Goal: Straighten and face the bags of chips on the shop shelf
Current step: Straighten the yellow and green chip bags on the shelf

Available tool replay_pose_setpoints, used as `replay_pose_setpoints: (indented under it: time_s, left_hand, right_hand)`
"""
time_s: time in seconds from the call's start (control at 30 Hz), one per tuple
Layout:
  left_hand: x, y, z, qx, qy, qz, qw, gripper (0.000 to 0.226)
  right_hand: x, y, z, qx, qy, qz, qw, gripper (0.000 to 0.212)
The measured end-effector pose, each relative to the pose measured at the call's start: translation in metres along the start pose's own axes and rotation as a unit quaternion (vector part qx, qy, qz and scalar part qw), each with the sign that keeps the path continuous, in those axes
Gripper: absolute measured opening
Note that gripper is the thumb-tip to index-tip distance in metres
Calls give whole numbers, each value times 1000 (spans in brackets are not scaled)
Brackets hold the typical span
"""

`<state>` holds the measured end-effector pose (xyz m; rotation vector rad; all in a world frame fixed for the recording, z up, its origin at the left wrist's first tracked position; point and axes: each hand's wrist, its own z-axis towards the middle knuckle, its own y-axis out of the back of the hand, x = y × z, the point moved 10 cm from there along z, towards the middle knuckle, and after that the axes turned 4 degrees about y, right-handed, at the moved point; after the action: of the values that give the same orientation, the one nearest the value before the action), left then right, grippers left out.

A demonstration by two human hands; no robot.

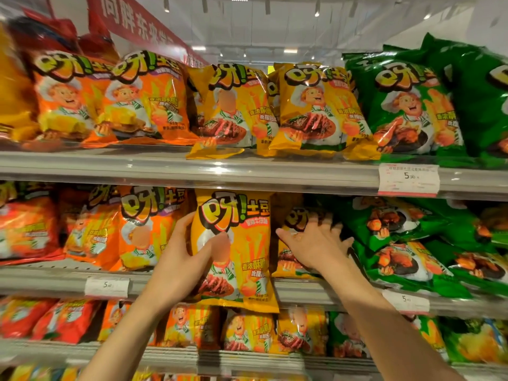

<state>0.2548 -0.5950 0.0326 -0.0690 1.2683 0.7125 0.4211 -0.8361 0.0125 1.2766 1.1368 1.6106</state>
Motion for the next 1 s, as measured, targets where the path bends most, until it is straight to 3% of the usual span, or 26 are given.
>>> replay_pose_setpoints:
  time_s: [0.13, 0.4, 0.67, 0.9, 1.0]
  left_hand:
    - [1, 5, 0, -7, -4, -4, 1000, 63]
    - [0, 7, 0, -4, -12, -11, 1000, 50]
    - [-5, 13, -1, -7, 10, -27, 1000, 37]
    - [-4, 14, 0, -15, -5, -14, 1000, 53]
    - [-3, 11, 1, -9, -7, -9, 1000, 58]
  right_hand:
    - [-1, -9, 11, 30, -9, 8, 999, 113]
    - [-15, 22, 6, -8, 31, 211, 977, 76]
    - [-8, 28, 6, -100, 64, 360, 925, 68]
    - [7, 29, 9, -165, 80, 348, 920, 52]
    - [12, 7, 15, -142, 89, 241, 956, 68]
